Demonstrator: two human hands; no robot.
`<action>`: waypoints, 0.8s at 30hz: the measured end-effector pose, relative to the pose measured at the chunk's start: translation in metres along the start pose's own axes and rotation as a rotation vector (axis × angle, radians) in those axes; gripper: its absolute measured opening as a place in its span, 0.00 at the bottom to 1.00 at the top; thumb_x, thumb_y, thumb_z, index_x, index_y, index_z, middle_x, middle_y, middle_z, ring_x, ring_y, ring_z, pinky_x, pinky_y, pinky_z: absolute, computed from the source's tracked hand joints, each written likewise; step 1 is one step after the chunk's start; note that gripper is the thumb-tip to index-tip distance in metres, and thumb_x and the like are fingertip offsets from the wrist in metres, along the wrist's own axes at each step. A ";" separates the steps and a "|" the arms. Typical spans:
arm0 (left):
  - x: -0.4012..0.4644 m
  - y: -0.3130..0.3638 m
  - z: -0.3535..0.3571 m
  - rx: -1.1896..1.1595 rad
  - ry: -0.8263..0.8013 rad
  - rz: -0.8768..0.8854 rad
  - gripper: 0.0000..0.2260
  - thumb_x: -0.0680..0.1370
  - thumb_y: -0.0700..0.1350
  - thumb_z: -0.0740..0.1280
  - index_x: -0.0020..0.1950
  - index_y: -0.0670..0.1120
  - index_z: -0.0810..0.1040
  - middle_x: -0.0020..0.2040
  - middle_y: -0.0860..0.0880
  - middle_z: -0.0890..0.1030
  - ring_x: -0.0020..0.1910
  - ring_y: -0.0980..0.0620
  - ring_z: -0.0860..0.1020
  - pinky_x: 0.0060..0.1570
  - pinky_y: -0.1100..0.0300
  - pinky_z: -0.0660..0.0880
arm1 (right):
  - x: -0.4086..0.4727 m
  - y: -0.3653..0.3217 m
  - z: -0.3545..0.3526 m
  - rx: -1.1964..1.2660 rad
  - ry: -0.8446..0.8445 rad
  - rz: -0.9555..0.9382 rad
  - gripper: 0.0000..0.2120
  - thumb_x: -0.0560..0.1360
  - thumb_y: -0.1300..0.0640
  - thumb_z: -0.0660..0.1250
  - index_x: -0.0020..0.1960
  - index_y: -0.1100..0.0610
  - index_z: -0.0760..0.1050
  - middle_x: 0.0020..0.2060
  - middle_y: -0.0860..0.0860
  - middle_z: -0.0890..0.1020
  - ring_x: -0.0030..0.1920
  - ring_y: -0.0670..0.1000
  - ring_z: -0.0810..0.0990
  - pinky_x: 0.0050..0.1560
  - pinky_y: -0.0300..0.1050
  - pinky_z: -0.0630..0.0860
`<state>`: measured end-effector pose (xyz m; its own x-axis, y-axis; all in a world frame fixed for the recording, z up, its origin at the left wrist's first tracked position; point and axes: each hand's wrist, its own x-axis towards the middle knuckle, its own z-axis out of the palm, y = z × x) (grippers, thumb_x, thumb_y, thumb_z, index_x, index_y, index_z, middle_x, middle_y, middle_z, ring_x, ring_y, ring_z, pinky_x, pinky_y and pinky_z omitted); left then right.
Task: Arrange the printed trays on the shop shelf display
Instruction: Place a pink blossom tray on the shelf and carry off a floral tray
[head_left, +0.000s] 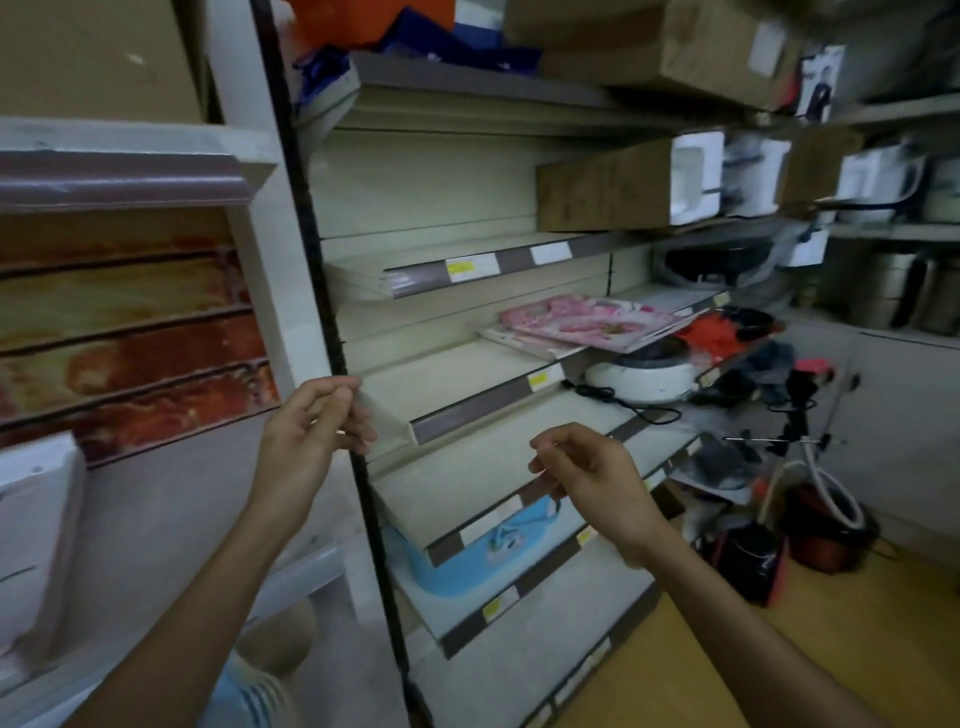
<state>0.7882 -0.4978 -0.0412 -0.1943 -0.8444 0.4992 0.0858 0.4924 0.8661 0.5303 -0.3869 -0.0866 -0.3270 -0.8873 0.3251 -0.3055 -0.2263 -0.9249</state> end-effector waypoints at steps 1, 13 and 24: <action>0.006 -0.002 0.013 -0.007 -0.018 0.001 0.08 0.82 0.40 0.60 0.55 0.43 0.79 0.41 0.43 0.80 0.36 0.46 0.80 0.36 0.56 0.79 | 0.003 0.005 -0.009 0.001 0.016 0.005 0.06 0.79 0.58 0.64 0.51 0.58 0.79 0.41 0.56 0.85 0.40 0.55 0.84 0.38 0.45 0.80; 0.100 -0.080 0.176 -0.290 -0.057 -0.296 0.08 0.82 0.39 0.60 0.55 0.40 0.77 0.41 0.44 0.79 0.33 0.48 0.80 0.37 0.56 0.82 | 0.088 0.082 -0.112 -0.124 0.123 0.068 0.06 0.80 0.58 0.63 0.49 0.55 0.79 0.39 0.51 0.85 0.39 0.49 0.83 0.38 0.44 0.80; 0.216 -0.175 0.346 -0.366 -0.197 -0.598 0.13 0.82 0.43 0.60 0.66 0.44 0.67 0.52 0.37 0.79 0.44 0.40 0.81 0.47 0.46 0.80 | 0.209 0.130 -0.210 -0.166 0.227 0.092 0.06 0.79 0.58 0.64 0.49 0.59 0.79 0.39 0.54 0.85 0.41 0.55 0.84 0.40 0.53 0.81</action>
<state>0.3933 -0.6932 -0.0934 -0.4797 -0.8763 -0.0450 0.2251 -0.1725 0.9590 0.2340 -0.5171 -0.0975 -0.5463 -0.7840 0.2948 -0.4010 -0.0642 -0.9138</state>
